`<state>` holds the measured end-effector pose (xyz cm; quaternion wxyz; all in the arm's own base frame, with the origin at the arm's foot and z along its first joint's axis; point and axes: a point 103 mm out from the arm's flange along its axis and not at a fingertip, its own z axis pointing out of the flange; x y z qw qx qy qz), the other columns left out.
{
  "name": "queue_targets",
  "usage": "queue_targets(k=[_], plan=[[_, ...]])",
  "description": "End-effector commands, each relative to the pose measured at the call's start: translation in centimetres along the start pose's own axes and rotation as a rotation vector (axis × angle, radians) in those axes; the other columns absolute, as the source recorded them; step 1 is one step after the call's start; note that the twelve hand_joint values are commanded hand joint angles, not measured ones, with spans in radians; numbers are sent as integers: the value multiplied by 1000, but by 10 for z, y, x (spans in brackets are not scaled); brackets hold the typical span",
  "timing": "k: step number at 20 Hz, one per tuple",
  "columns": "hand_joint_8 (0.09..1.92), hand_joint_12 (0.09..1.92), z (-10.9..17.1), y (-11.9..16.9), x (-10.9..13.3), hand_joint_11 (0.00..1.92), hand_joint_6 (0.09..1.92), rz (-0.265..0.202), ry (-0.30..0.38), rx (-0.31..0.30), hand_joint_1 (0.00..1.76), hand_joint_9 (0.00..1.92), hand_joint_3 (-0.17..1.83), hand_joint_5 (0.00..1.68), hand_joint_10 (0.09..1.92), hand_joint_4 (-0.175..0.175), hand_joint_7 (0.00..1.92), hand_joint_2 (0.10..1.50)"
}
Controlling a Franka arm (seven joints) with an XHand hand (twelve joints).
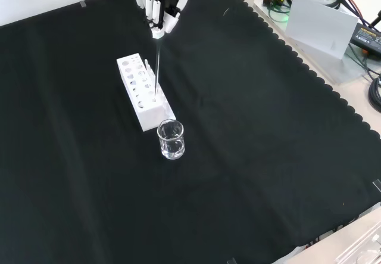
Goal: Put the glass rod back on the white test tube rack.
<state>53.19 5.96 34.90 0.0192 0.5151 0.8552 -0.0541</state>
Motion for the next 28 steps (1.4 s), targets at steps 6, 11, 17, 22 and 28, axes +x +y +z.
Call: queue_targets(k=[6,11,17,22,28], plan=[[477,757,4,0,-2,1627,87,0,4,6,1329,1692,-175,1450,626,-175,1440,1034],[476,757,5,-3,-8,1627,87,6,2,10,1329,1692,-175,1451,626,-175,1440,1034],[475,757,5,-1,-10,1627,87,9,12,7,1329,1692,-175,1451,626,-175,1440,1034],[474,757,5,2,-8,1627,87,3,6,8,1329,1693,-175,1451,626,-175,1441,1034],[472,757,8,4,-12,1627,87,1,3,20,1329,1693,-175,1451,626,-175,1442,1034]])
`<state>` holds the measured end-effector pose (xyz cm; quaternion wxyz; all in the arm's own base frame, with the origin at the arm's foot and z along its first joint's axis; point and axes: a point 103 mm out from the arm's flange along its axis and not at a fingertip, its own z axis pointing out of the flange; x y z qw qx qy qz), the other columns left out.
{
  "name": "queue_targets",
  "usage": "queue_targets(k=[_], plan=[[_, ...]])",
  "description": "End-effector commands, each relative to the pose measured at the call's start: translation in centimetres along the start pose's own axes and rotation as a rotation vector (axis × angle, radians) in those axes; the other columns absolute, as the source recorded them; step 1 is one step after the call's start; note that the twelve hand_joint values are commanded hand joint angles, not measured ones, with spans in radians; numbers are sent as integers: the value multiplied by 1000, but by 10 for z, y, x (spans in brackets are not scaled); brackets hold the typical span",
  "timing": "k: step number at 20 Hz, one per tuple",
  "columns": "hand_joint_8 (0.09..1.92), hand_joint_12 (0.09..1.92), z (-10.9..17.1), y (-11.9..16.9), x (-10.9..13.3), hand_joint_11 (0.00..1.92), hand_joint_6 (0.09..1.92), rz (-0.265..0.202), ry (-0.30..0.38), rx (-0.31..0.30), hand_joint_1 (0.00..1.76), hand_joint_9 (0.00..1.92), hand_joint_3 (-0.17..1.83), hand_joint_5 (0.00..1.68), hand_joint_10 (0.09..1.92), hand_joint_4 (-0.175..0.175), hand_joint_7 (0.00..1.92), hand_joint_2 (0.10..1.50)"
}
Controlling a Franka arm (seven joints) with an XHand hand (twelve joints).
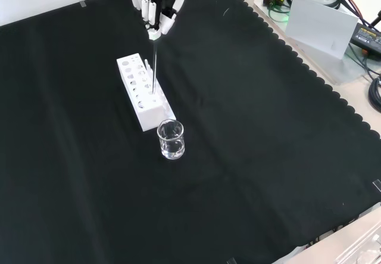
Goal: Put the glass rod back on the white test tube rack.
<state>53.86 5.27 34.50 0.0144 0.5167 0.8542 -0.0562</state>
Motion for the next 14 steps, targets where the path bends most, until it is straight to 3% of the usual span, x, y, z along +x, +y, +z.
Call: queue_targets(k=[1,14], plan=[[472,757,4,0,-4,1627,87,-2,-2,13,1329,1693,-175,1451,626,-175,1442,1034],[469,757,13,5,-10,1627,87,-6,10,21,1329,1694,-175,1451,625,-175,1443,1034]])
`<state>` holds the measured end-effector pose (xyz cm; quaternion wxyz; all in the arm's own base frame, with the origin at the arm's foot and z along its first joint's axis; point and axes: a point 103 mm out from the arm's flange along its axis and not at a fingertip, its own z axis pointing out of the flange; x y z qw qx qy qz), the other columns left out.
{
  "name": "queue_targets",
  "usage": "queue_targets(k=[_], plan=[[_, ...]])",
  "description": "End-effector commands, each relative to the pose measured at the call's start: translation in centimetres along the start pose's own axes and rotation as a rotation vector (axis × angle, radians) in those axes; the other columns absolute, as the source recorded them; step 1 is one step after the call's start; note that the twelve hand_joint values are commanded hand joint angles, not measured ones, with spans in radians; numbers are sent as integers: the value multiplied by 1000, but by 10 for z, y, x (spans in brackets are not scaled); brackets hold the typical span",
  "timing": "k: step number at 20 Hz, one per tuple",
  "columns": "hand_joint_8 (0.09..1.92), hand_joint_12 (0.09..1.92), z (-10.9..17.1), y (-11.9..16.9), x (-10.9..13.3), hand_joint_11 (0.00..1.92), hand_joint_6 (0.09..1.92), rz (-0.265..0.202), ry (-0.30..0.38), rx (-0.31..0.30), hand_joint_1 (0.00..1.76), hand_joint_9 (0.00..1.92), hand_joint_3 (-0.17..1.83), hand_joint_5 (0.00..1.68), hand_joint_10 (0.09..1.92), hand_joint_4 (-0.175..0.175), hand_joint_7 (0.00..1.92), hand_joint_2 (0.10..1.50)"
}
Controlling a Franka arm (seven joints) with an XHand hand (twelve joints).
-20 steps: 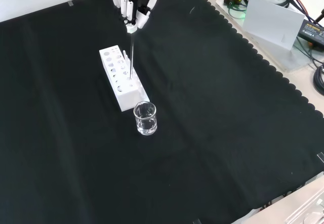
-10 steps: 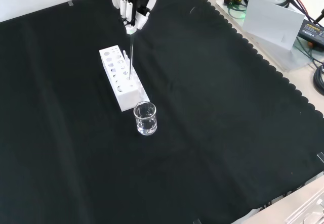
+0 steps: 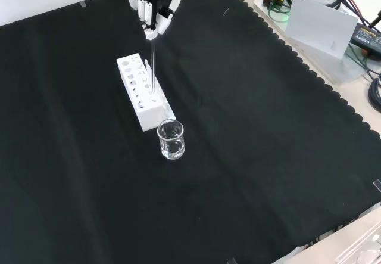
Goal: Put the glass rod back on the white test tube rack.
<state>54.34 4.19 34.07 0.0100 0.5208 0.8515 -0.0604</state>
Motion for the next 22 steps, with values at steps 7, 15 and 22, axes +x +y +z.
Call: queue_targets(k=[7,15,22], plan=[[468,757,22,9,1,1626,87,-14,15,26,1329,1694,-175,1451,625,-175,1444,1034],[467,757,36,18,4,1626,87,-19,33,41,1329,1694,-175,1451,624,-175,1444,1034],[468,756,49,26,0,1624,87,-20,51,51,1329,1693,-175,1451,623,-175,1444,1034]])
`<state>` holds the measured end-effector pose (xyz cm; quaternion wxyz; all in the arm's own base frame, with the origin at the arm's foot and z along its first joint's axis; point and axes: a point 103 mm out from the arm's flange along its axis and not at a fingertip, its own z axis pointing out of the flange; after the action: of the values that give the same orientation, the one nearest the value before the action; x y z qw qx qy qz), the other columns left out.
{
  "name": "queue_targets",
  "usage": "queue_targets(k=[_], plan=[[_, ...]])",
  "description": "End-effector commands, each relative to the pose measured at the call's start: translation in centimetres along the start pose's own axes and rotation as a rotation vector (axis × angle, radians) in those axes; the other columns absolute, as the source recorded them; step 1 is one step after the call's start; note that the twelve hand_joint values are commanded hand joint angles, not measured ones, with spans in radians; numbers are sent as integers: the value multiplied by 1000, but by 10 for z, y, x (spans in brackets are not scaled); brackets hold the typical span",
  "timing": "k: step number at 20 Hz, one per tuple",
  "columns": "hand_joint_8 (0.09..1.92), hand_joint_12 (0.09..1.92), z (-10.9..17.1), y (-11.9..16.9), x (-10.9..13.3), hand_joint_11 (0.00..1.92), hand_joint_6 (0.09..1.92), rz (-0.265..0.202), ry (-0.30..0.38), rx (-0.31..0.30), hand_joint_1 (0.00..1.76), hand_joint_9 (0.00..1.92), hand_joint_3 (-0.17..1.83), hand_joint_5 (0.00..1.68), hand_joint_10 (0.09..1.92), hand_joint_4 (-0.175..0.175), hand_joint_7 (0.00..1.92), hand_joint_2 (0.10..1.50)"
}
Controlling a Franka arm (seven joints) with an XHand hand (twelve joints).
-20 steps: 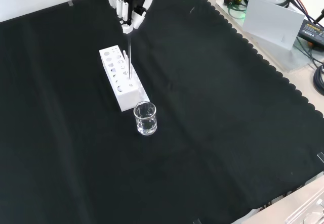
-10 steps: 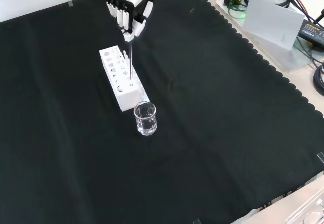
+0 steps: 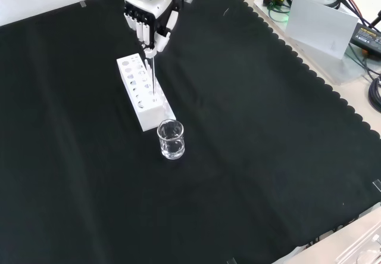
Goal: Put the glass rod back on the white test tube rack.
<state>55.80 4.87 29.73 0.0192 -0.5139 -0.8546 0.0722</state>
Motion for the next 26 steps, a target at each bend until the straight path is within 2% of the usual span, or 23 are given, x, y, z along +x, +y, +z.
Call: queue_targets(k=[1,14,22,23,25,26], plan=[[469,756,9,8,-5,1624,87,0,16,1,1329,1693,-175,1451,623,-175,1444,1034],[471,754,36,11,-18,1621,87,16,15,40,1329,1689,-175,1450,623,-175,1442,1034],[470,753,40,12,-17,1622,87,12,35,24,1329,1689,-175,1449,623,-175,1443,1035],[444,753,39,11,-17,1625,87,12,39,25,1329,1689,-175,1448,623,-175,1454,1034],[247,699,37,10,-16,1658,111,10,34,33,1327,1687,-175,1404,598,-175,1533,1028],[147,661,36,9,-17,1681,293,10,39,40,1322,1680,-175,1320,574,-171,1564,1035]])
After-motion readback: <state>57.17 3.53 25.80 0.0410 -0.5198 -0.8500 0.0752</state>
